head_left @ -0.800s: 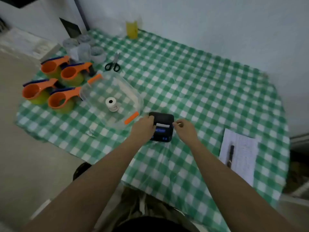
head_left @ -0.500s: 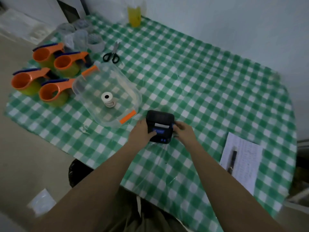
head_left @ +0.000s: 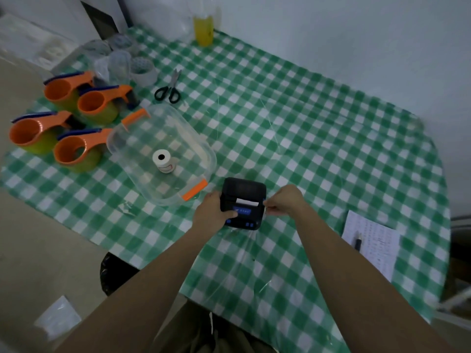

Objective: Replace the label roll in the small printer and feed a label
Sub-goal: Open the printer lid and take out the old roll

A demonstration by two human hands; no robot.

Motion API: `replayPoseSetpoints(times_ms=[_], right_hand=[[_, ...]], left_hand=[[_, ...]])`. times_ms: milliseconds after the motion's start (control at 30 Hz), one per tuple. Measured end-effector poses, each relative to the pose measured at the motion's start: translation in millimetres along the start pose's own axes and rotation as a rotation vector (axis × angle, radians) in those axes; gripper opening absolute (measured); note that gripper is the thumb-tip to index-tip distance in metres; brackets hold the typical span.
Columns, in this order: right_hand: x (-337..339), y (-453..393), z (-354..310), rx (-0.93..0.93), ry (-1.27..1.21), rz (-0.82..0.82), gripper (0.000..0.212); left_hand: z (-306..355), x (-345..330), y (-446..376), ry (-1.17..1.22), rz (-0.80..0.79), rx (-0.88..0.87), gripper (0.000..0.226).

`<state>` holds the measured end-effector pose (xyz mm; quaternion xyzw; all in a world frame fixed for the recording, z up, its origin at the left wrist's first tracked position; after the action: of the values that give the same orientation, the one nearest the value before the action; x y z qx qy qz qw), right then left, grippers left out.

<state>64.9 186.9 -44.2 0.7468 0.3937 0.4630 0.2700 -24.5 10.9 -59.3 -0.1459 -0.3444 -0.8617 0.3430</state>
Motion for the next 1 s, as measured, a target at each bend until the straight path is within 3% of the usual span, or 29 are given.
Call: replayPoseSetpoints(times_ms=[167, 333, 500, 600, 700, 800, 900, 1000], right_hand=[[-2, 1, -5, -0.036, 0.137, 0.05, 0.028], [-3, 1, -9, -0.022, 0.227, 0.048, 0.012], [-1, 2, -8, -0.04, 0.131, -0.019, 0.016], [0, 5, 0, 0.076, 0.096, 0.006, 0.015], [-4, 15, 20, 0.283, 0.207, 0.189, 0.018], [-11, 27, 30, 0.447, 0.16, 0.335, 0.023], [-23, 29, 23, 0.541, 0.1, 0.356, 0.037], [-37, 21, 13, 0.541, 0.123, 0.346, 0.031]], left_hand=[[-1, 0, -1, -0.015, 0.007, -0.001, 0.049], [-1, 1, -1, -0.026, 0.026, -0.007, 0.05], [-2, 2, -2, -0.019, 0.034, -0.008, 0.052], [-2, 3, -2, -0.012, 0.018, -0.007, 0.053], [-2, 3, -2, -0.009, 0.004, -0.01, 0.051], [-3, 2, -2, -0.009, 0.003, -0.009, 0.05], [-4, 1, -1, -0.03, 0.013, -0.016, 0.052], [-3, 0, 1, -0.031, 0.022, -0.021, 0.053]])
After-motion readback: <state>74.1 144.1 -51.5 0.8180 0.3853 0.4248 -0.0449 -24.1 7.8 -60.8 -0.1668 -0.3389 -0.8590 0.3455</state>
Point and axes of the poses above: each hand's wrist, its own y-axis away from the middle knuckle, its own x-axis out of the back of the hand, z = x × y, the point moved 2 cm from there along -y, towards the middle knuckle, and after that the axes turned 7 degrees about y, right-handed, at the moved point
